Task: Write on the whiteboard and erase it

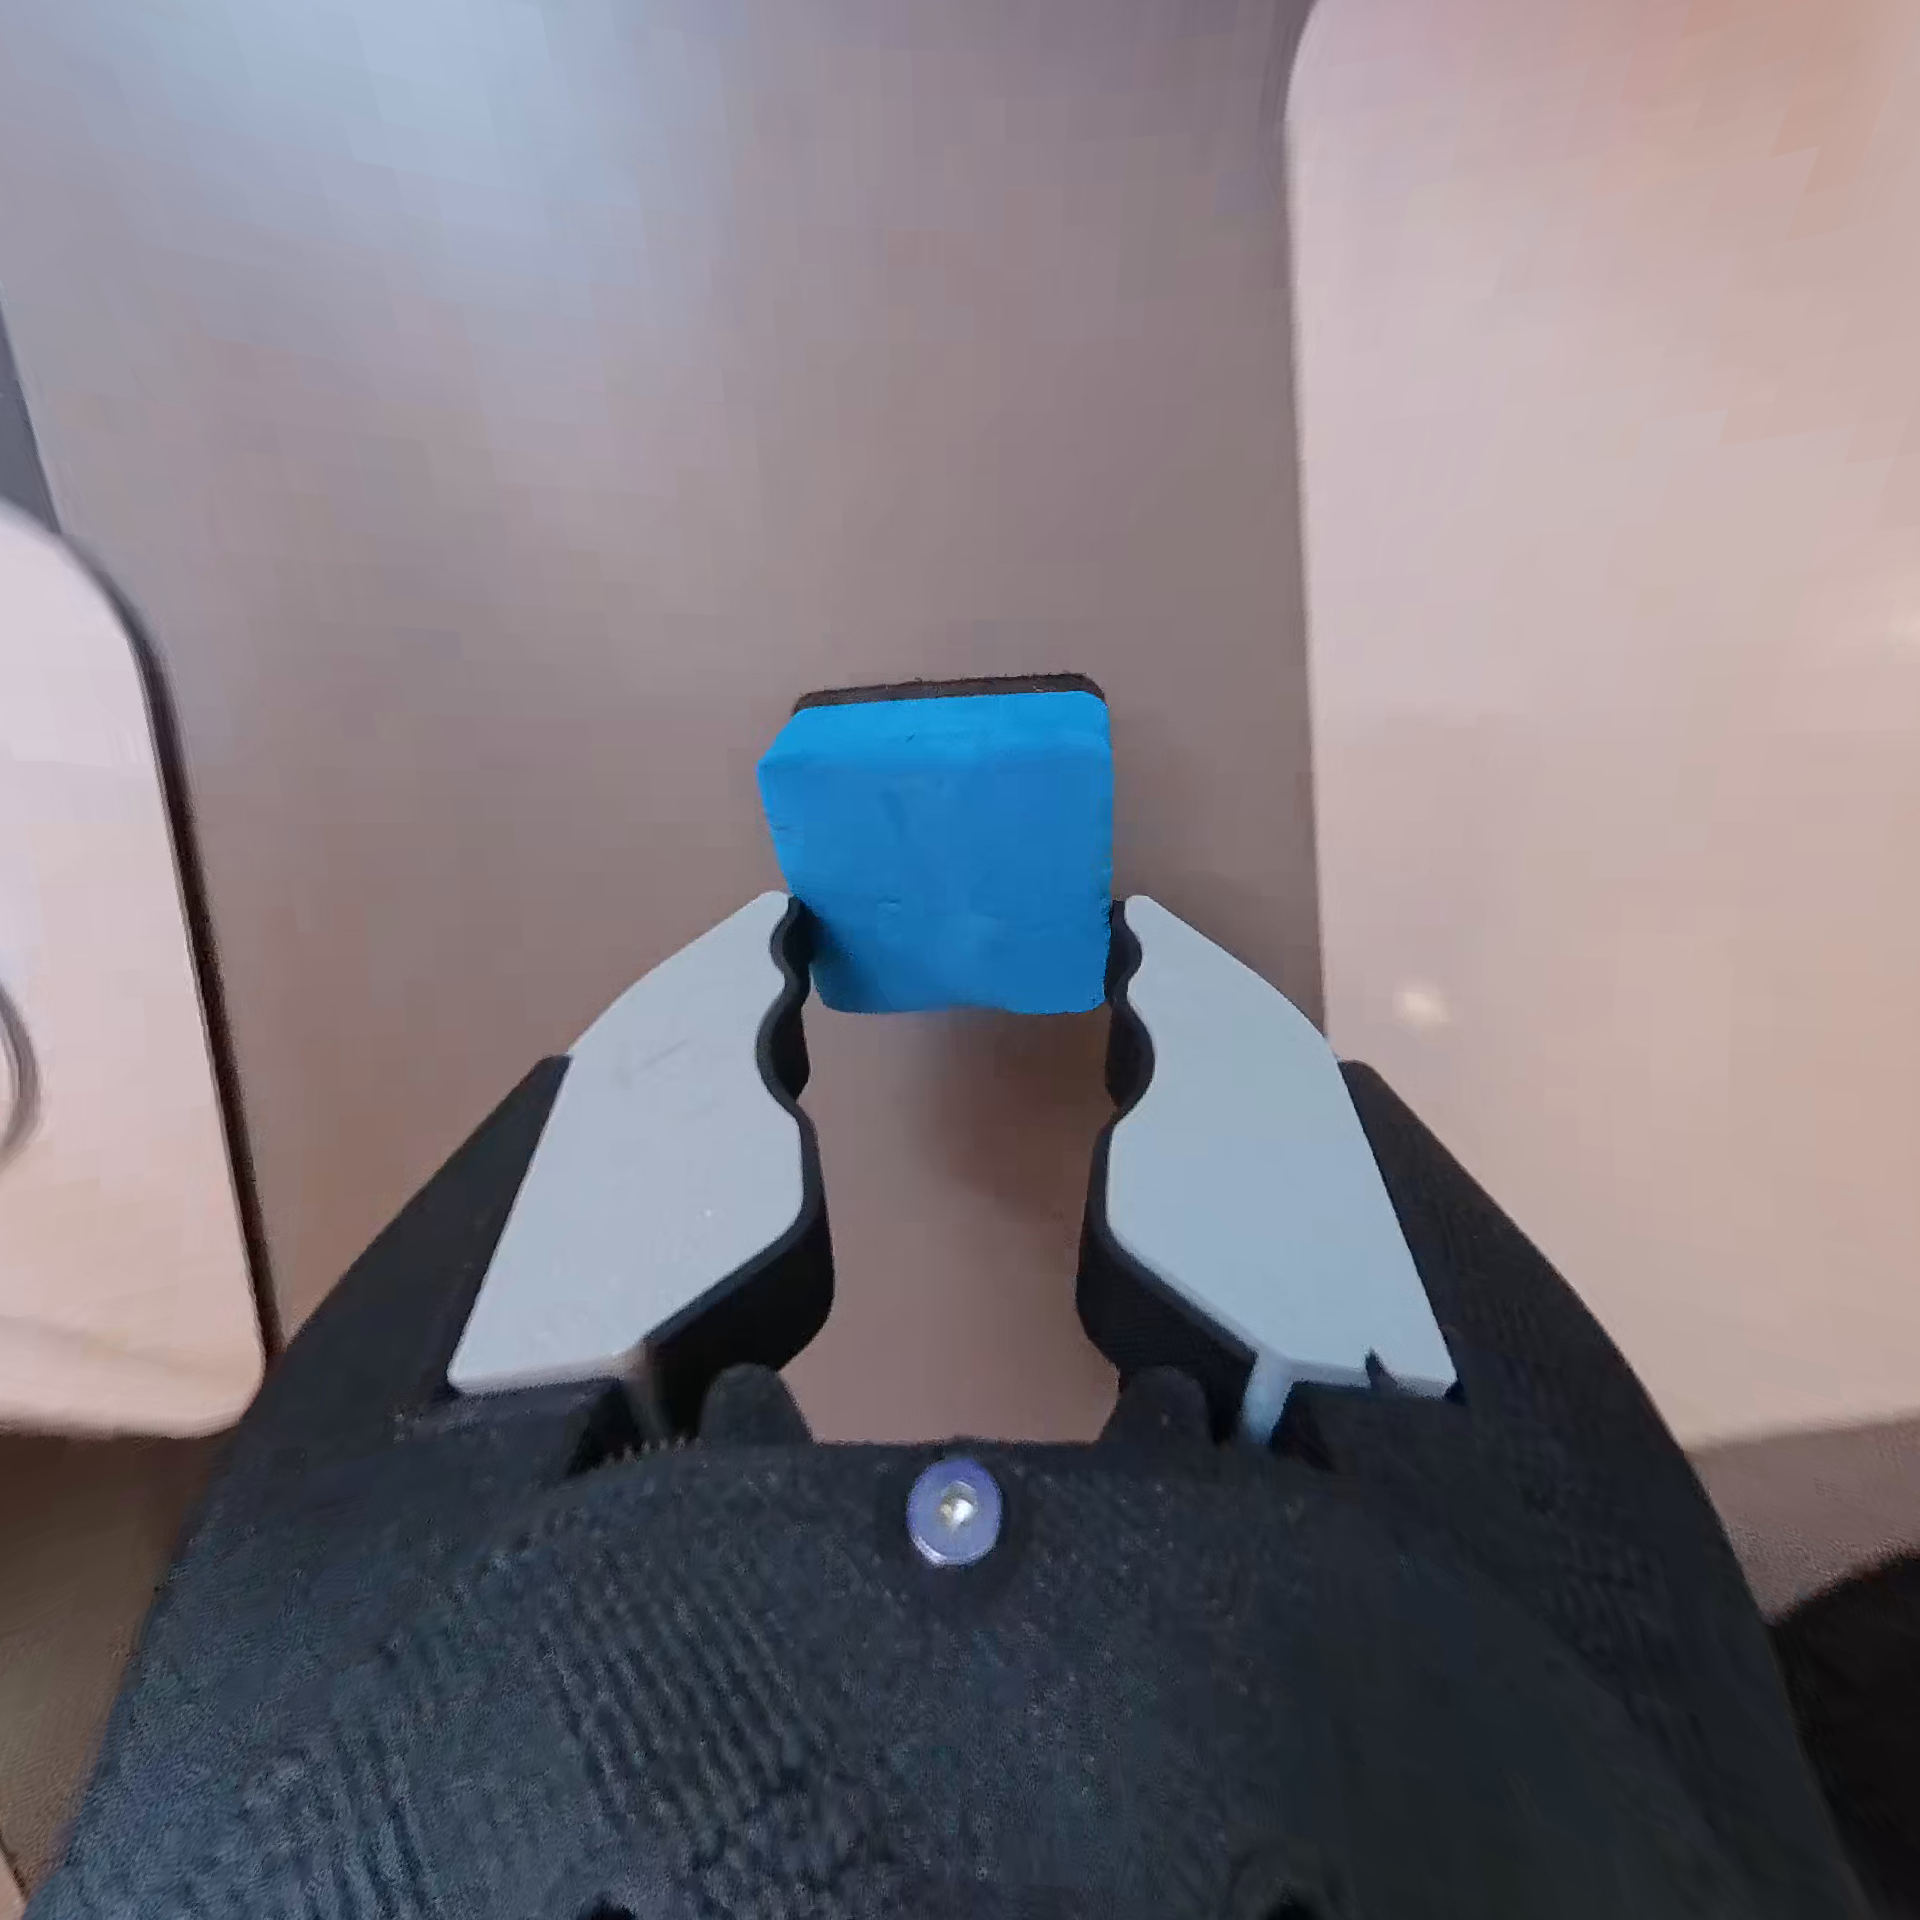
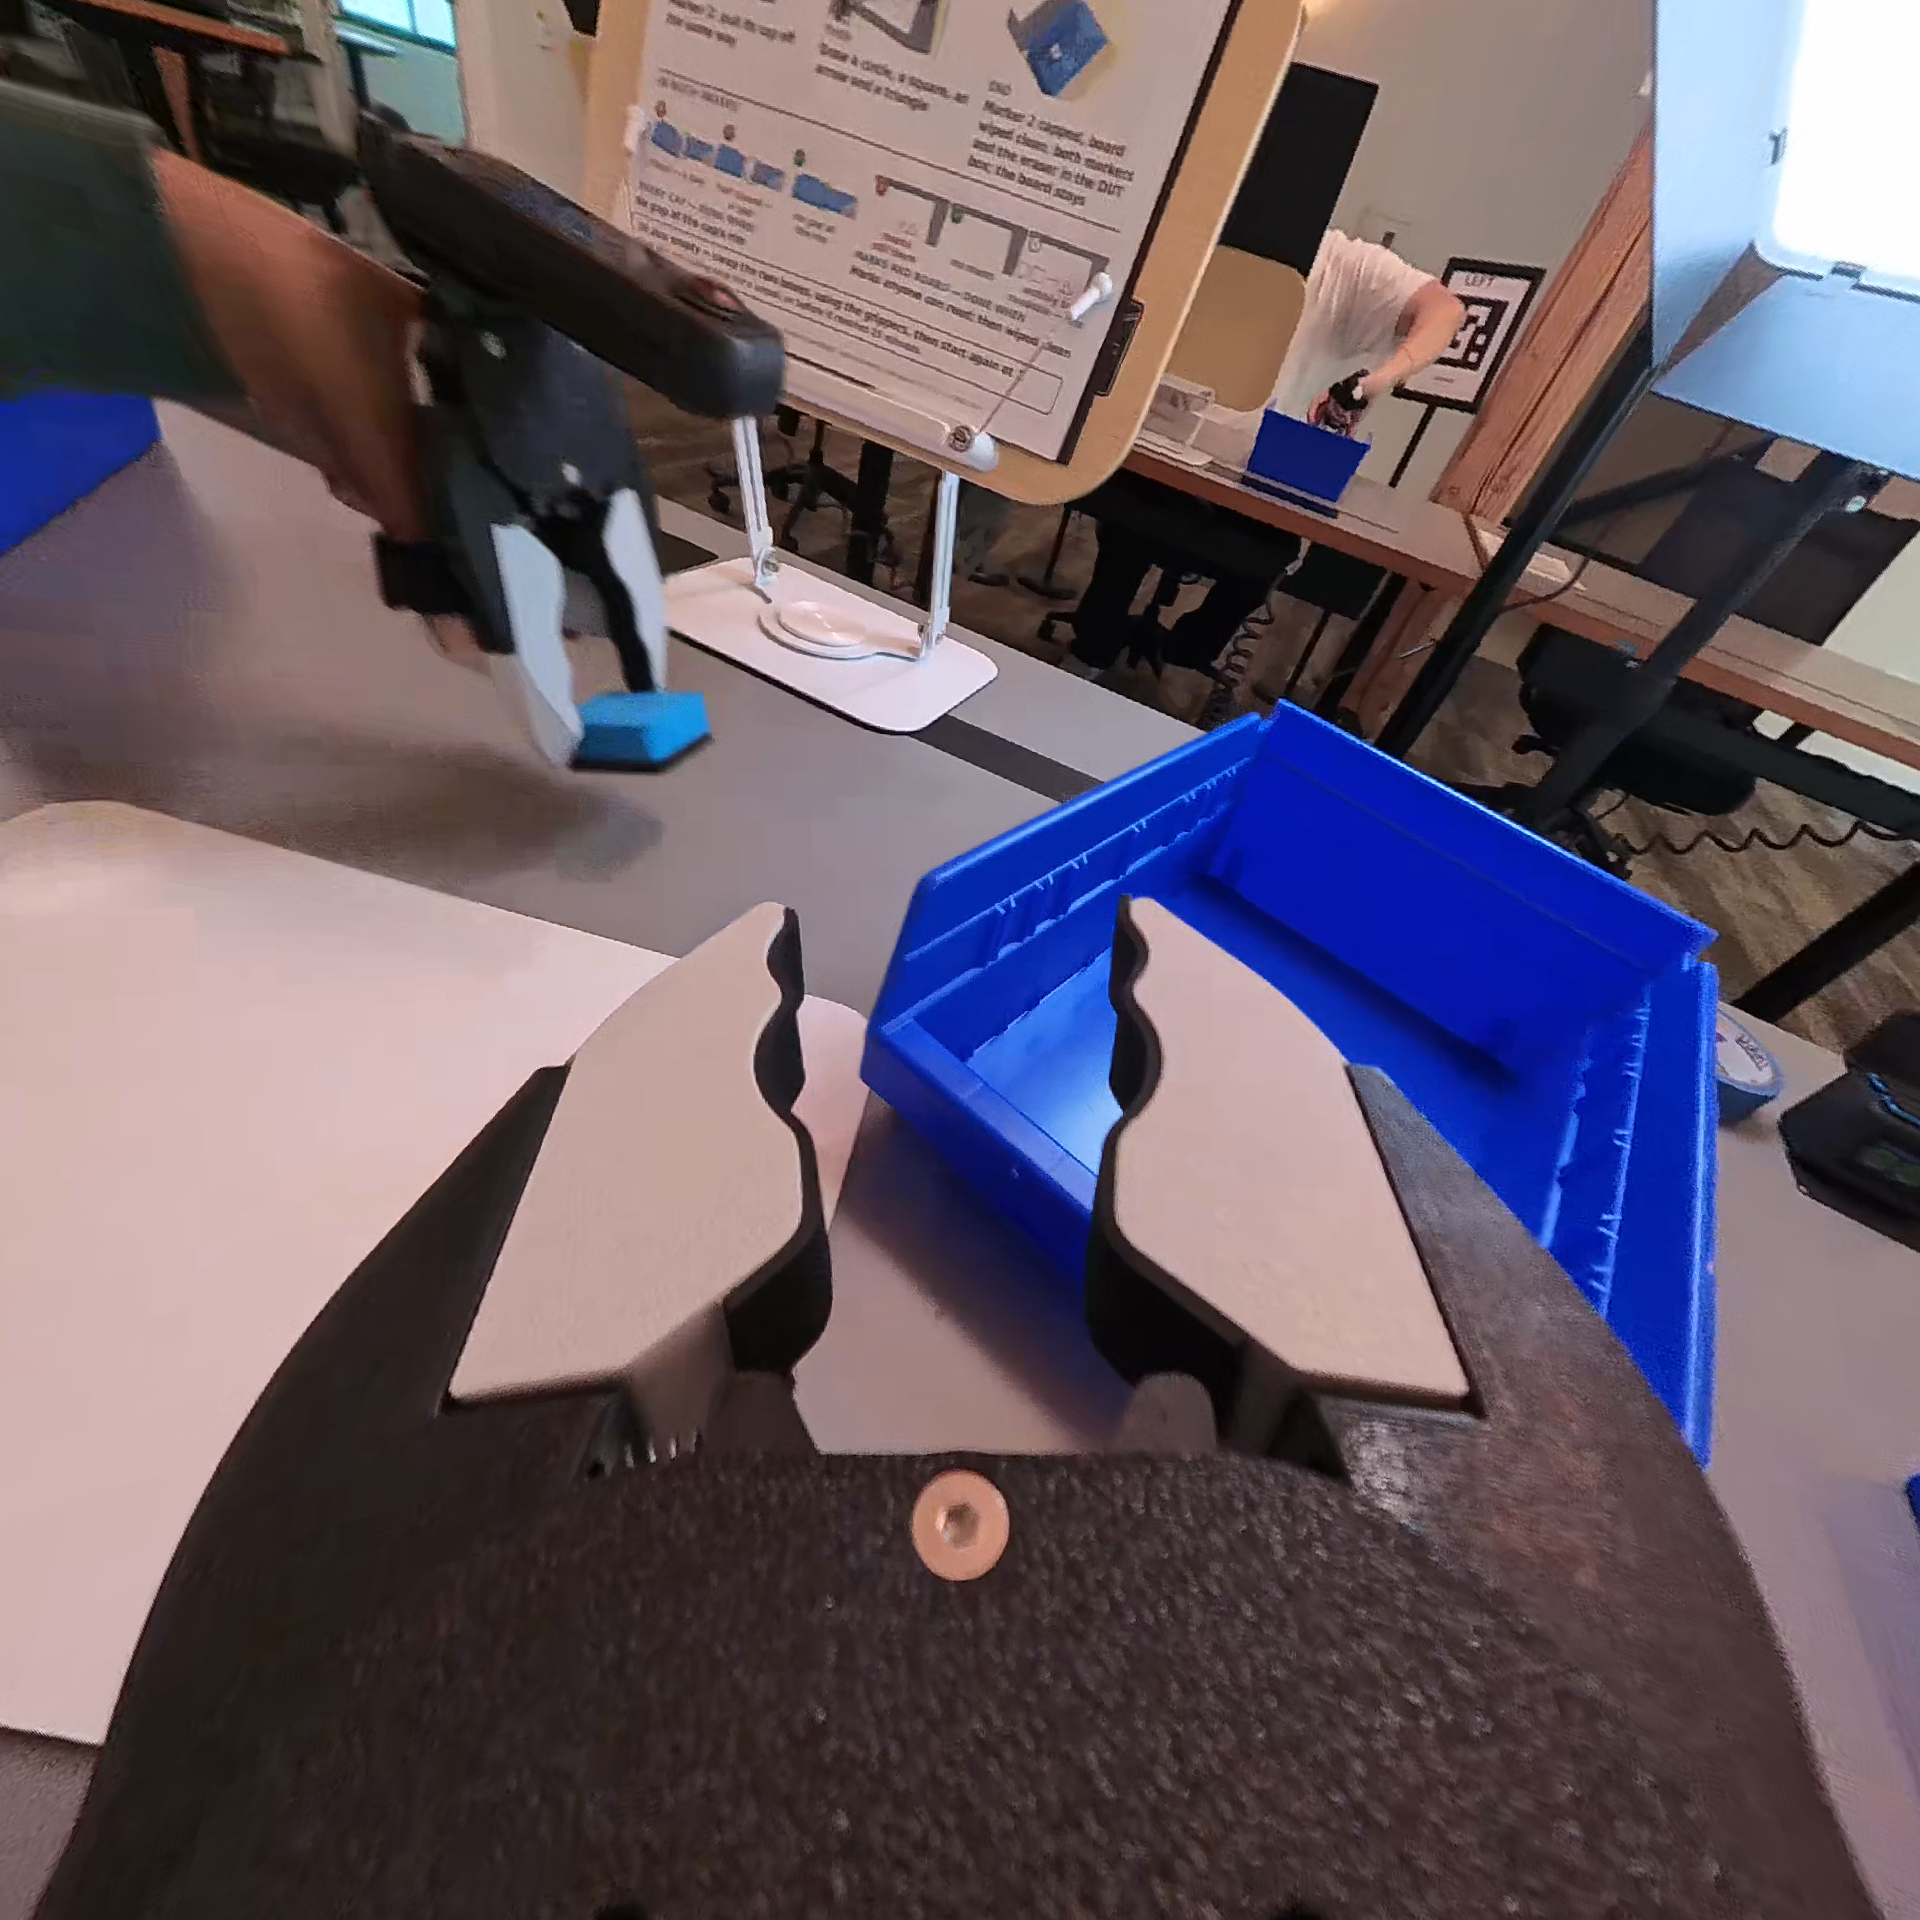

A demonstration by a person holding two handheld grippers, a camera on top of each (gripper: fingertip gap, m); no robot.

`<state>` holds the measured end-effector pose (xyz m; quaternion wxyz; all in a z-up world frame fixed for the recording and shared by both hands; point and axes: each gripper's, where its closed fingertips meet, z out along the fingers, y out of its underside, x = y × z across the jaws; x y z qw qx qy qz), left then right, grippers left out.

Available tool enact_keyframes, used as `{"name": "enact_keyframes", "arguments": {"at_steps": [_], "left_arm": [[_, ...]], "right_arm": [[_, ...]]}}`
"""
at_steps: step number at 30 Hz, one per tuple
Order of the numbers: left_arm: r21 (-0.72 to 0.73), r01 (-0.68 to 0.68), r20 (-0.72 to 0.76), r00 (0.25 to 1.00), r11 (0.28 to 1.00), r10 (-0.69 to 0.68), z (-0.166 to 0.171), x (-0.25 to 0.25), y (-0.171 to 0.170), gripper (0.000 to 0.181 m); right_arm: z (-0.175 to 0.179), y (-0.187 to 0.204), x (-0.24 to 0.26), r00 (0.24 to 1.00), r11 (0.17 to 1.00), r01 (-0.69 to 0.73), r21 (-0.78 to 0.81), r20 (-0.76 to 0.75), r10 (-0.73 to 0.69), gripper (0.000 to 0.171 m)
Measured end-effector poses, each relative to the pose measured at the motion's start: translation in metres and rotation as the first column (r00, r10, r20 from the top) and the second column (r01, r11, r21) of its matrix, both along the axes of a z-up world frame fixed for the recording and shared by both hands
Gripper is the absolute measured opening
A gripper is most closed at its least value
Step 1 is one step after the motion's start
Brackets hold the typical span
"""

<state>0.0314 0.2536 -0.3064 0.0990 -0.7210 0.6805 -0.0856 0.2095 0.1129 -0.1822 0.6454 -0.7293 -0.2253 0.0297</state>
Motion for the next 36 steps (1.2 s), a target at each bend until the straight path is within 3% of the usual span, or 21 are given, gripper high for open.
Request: {"name": "enact_keyframes", "arguments": {"at_steps": [2, 4, 6, 9, 11, 14, 17, 22, 27, 30, 32, 36], "left_arm": [[0.013, 0.023, 0.052, 0.998, 1.000, -0.024, -0.004, 0.038, -0.006, 0.056], [0.050, 0.004, 0.105, 0.994, 0.999, -0.010, -0.006, 0.062, -0.004, 0.073], [0.066, -0.031, 0.152, 0.988, 0.997, 0.021, -0.003, 0.068, -0.001, 0.083], [0.068, -0.063, 0.229, 0.972, 0.996, 0.046, 0.006, 0.057, -0.002, 0.079], [0.078, -0.087, 0.309, 0.949, 0.993, 0.058, 0.019, 0.043, -0.007, 0.066], [0.092, -0.074, 0.530, 0.848, 0.993, 0.014, 0.053, 0.024, -0.031, 0.000], [0.100, -0.088, 0.644, 0.765, 0.991, 0.003, 0.074, -0.005, -0.065, 0.000], [0.155, -0.091, 0.646, 0.763, 0.984, -0.031, 0.074, -0.061, -0.129, 0.000], [0.316, -0.281, 0.699, 0.715, 0.906, -0.021, 0.092, -0.131, -0.147, 0.000], [0.363, -0.413, 0.693, 0.719, 0.835, 0.054, 0.101, -0.185, -0.151, 0.000], [0.382, -0.501, 0.640, 0.750, 0.777, 0.169, 0.097, -0.225, -0.149, 0.022], [0.447, -0.551, 0.408, 0.827, 0.705, 0.387, 0.069, -0.301, -0.147, 0.052]], "right_arm": [[0.001, -0.004, 0.000, 1.000, 1.000, 0.007, 0.006, 0.013, -0.007, 0.057], [0.002, -0.008, 0.001, 1.000, 1.000, 0.010, 0.003, 0.010, -0.010, 0.057], [0.001, -0.012, 0.005, 1.000, 1.000, 0.018, 0.000, 0.014, -0.018, 0.057], [-0.002, -0.016, 0.011, 1.000, 1.000, 0.023, -0.007, 0.007, -0.023, 0.057], [-0.004, -0.017, 0.011, 1.000, 1.000, 0.018, -0.009, -0.003, -0.018, 0.057], [-0.009, -0.015, 0.006, 1.000, 1.000, 0.000, -0.013, -0.010, 0.000, 0.057], [-0.016, -0.011, -0.006, 0.999, 0.998, -0.049, -0.030, -0.013, 0.049, 0.057], [-0.033, -0.001, -0.030, 0.990, 0.989, -0.121, -0.082, 0.063, 0.126, 0.060], [-0.050, 0.024, -0.024, 0.973, 0.993, -0.062, -0.104, 0.214, 0.083, 0.059], [-0.079, 0.042, 0.011, 0.856, 0.984, 0.059, -0.166, 0.516, 0.036, 0.052], [-0.099, 0.046, 0.028, 0.743, 0.966, 0.107, -0.236, 0.664, 0.080, 0.041], [-0.108, 0.054, 0.037, 0.664, 0.949, 0.124, -0.291, 0.735, 0.139, 0.023]]}}
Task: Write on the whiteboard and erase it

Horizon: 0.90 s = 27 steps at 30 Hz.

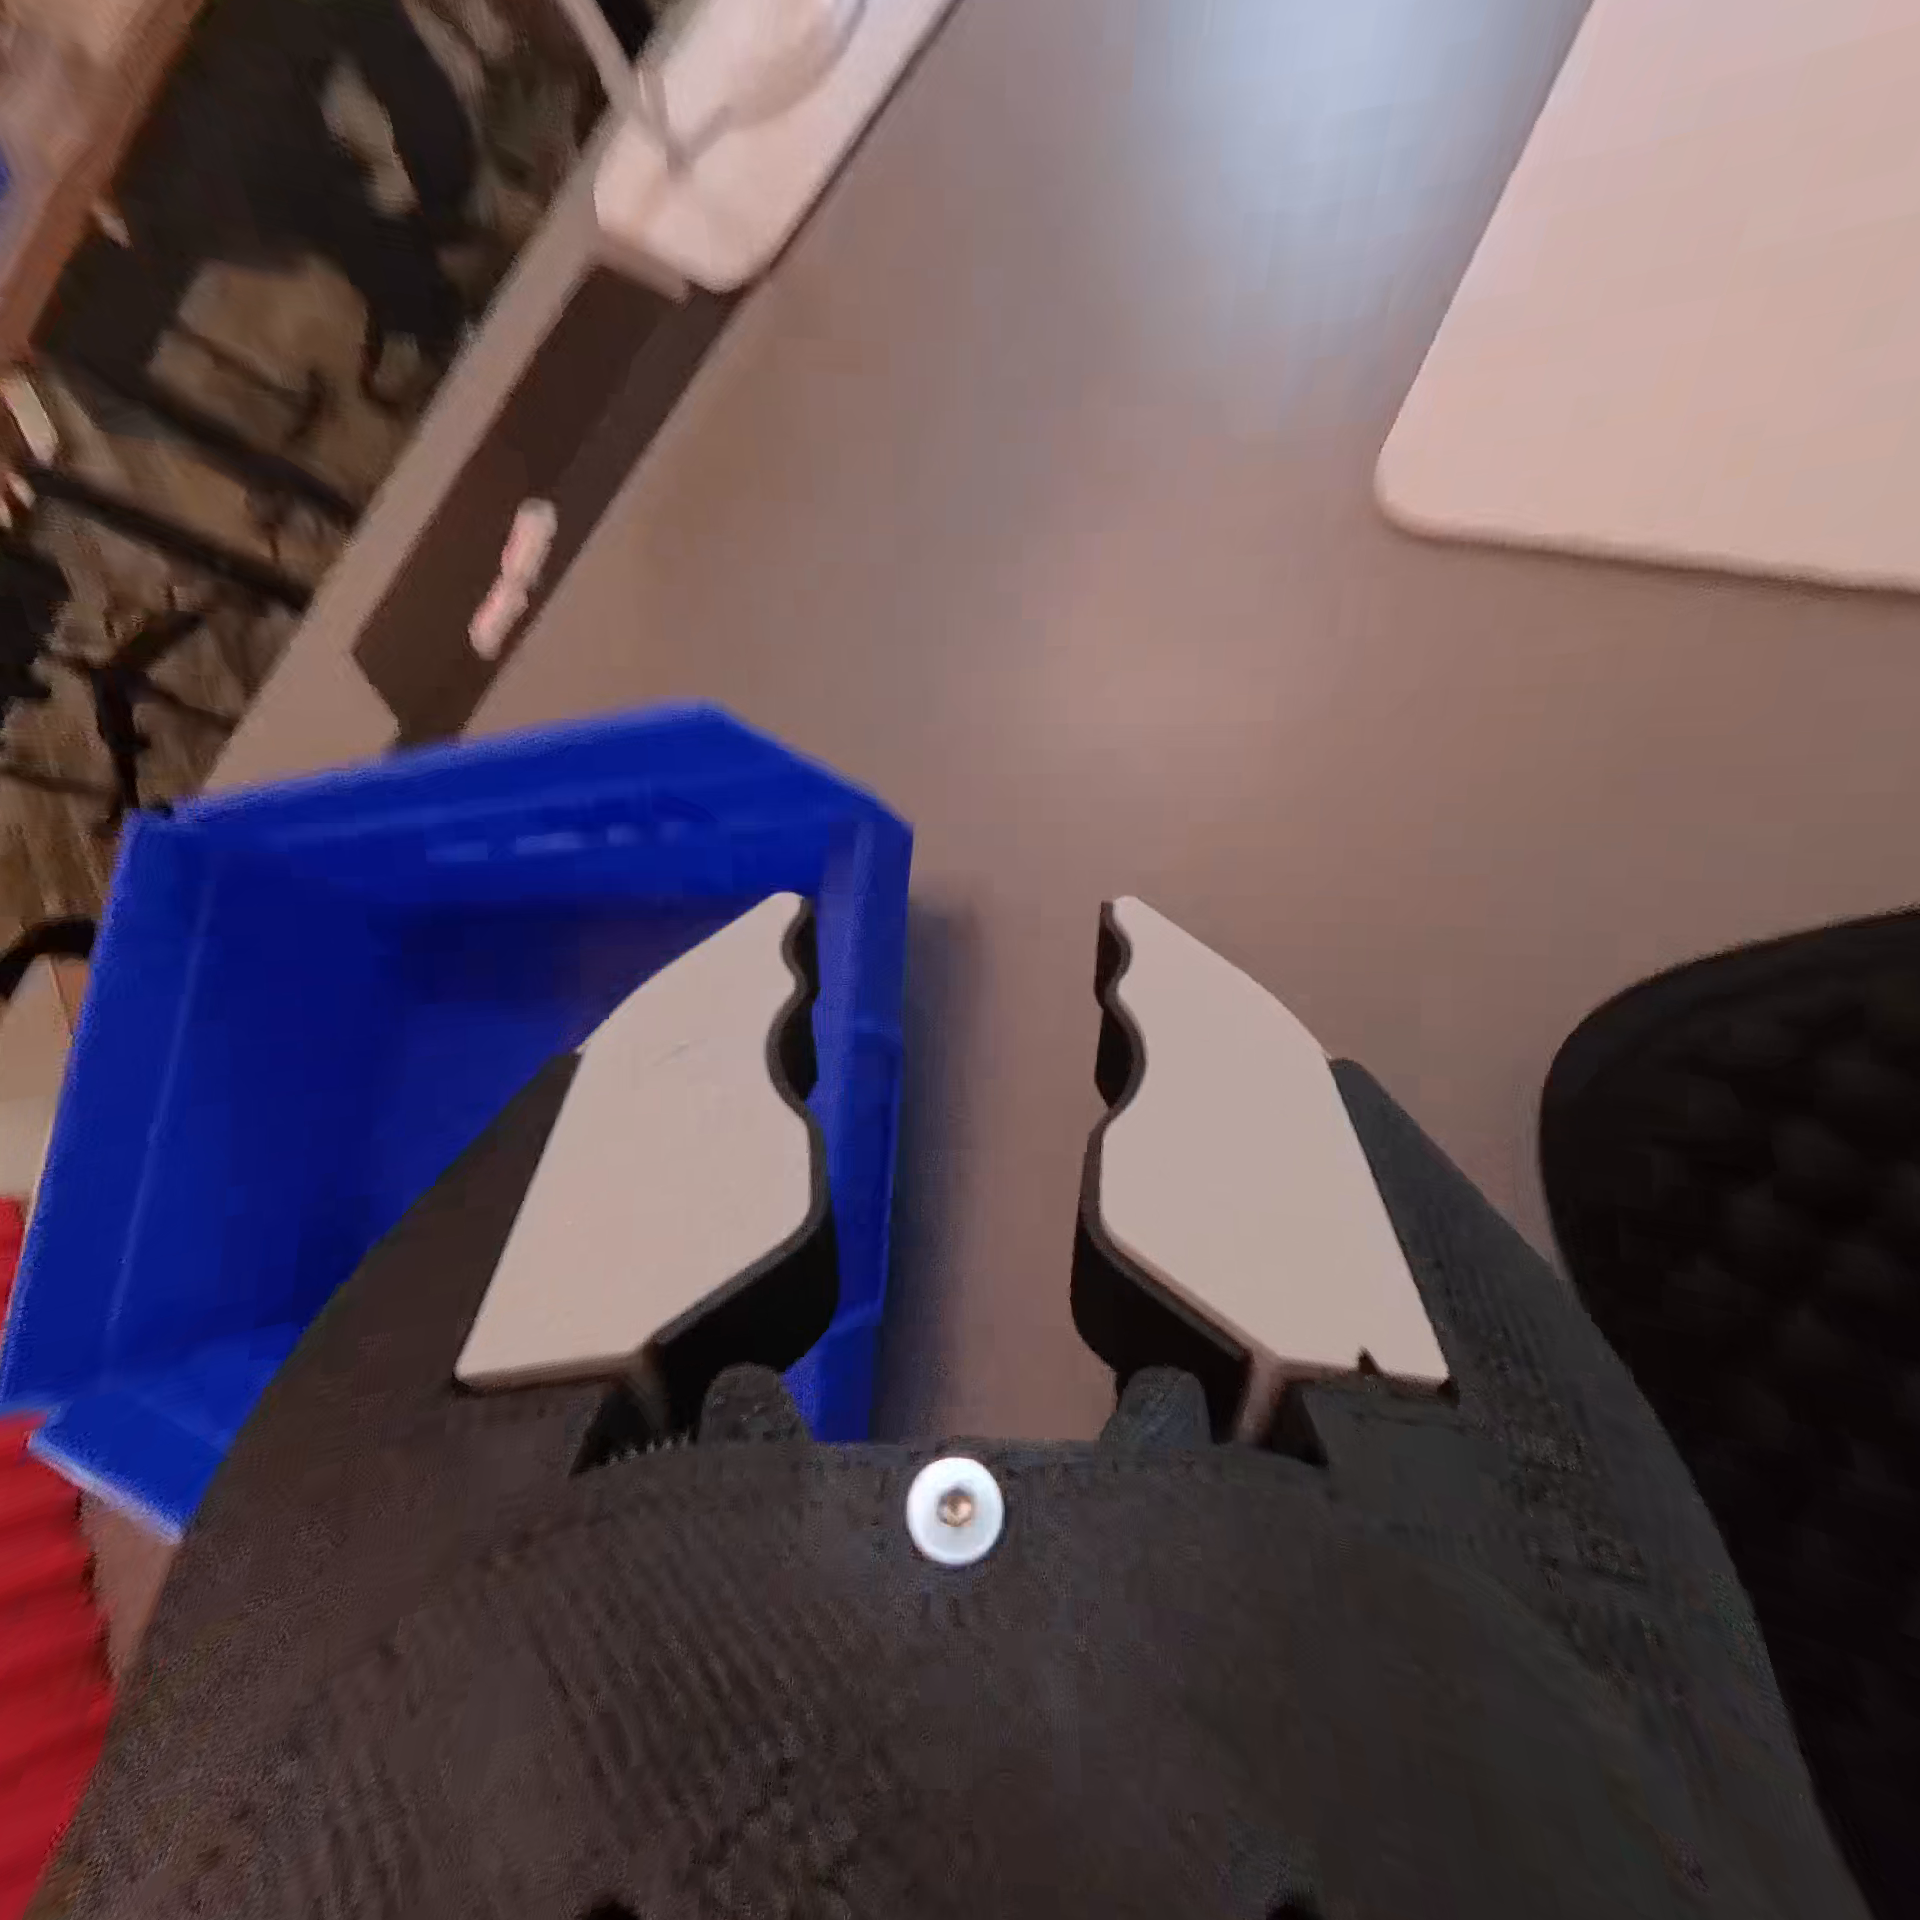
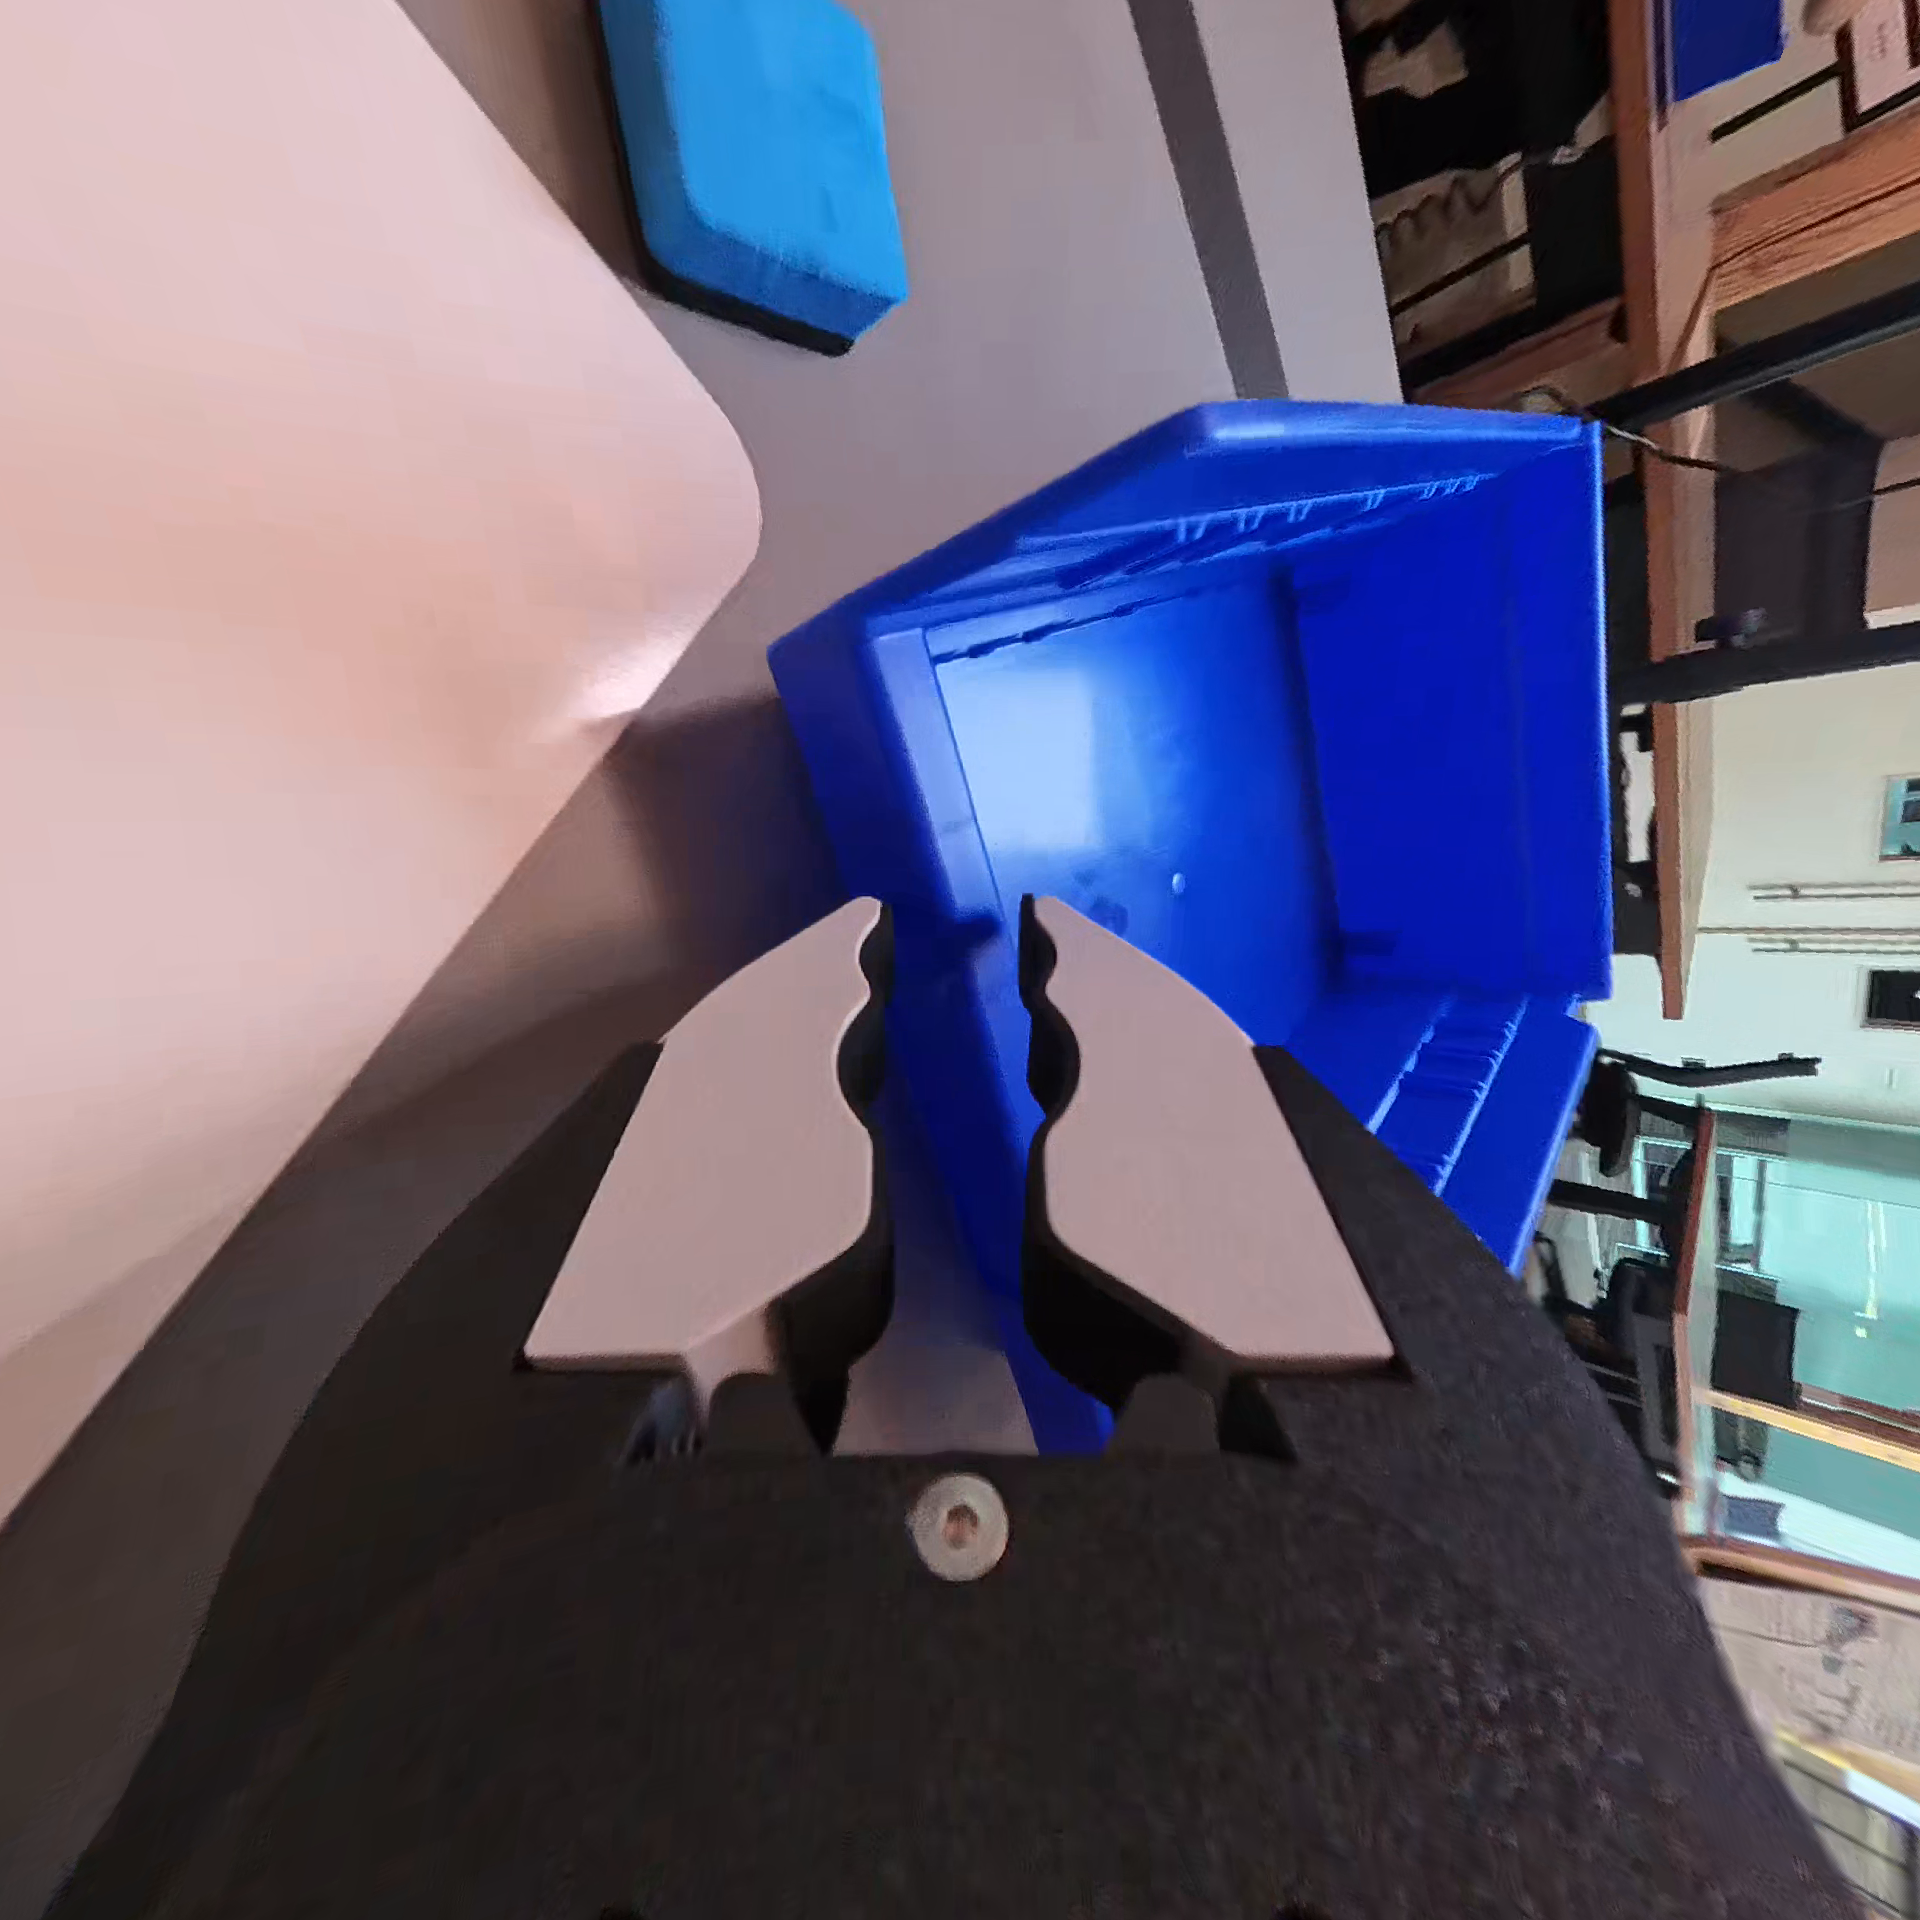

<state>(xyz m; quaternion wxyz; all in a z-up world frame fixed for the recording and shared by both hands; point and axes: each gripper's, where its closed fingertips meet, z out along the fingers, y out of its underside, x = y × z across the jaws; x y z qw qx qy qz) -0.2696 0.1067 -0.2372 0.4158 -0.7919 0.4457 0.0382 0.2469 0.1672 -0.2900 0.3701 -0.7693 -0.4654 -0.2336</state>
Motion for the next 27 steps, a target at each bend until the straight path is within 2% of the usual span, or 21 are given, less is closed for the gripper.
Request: {"name": "enact_keyframes", "arguments": {"at_steps": [2, 5, 6, 8, 9, 10, 14, 19, 25, 27], "left_arm": [[-0.124, -0.074, -0.084, 0.994, 0.990, 0.064, -0.023, -0.025, -0.004, 0.064], [-0.237, -0.160, -0.281, 0.955, 0.958, 0.090, -0.060, -0.053, -0.009, 0.071], [-0.211, -0.194, -0.364, 0.925, 0.958, 0.107, -0.068, -0.063, -0.005, 0.070], [-0.130, -0.218, -0.469, 0.873, 0.967, 0.134, -0.070, -0.075, 0.007, 0.053], [-0.092, -0.230, -0.499, 0.852, 0.969, 0.155, -0.067, -0.078, 0.013, 0.037], [-0.075, -0.228, -0.509, 0.846, 0.971, 0.160, -0.064, -0.079, 0.017, 0.028], [-0.073, -0.180, -0.420, 0.898, 0.981, 0.134, -0.064, -0.058, 0.032, 0.028], [-0.079, -0.115, -0.351, 0.933, 0.990, 0.081, -0.064, -0.030, 0.036, 0.028], [-0.058, -0.108, -0.358, 0.930, 0.992, 0.080, -0.064, -0.013, 0.039, 0.029], [-0.031, -0.077, -0.323, 0.944, 0.997, 0.063, -0.056, -0.006, 0.039, 0.035]], "right_arm": [[-0.001, 0.008, 0.008, 0.999, 1.000, 0.003, -0.005, 0.045, -0.002, 0.021], [-0.002, 0.016, 0.012, 1.000, 1.000, 0.021, -0.019, -0.009, -0.021, 0.025], [0.000, 0.016, 0.011, 0.999, 1.000, 0.027, -0.014, -0.038, -0.028, 0.028], [0.007, 0.014, 0.002, 0.994, 1.000, 0.015, 0.012, -0.107, -0.013, 0.031], [0.011, 0.012, -0.005, 0.988, 1.000, 0.003, 0.024, -0.151, 0.001, 0.031], [0.015, 0.009, -0.012, 0.981, 0.999, -0.008, 0.031, -0.194, 0.014, 0.033], [0.030, -0.004, -0.032, 0.951, 0.998, -0.041, 0.051, -0.305, 0.055, 0.042], [0.042, -0.018, -0.053, 0.912, 0.992, -0.088, 0.088, -0.395, 0.115, 0.043], [0.046, -0.024, -0.072, 0.834, 0.990, -0.107, 0.094, -0.533, 0.141, 0.043], [0.043, -0.023, -0.073, 0.826, 0.991, -0.105, 0.089, -0.547, 0.137, 0.044]]}}
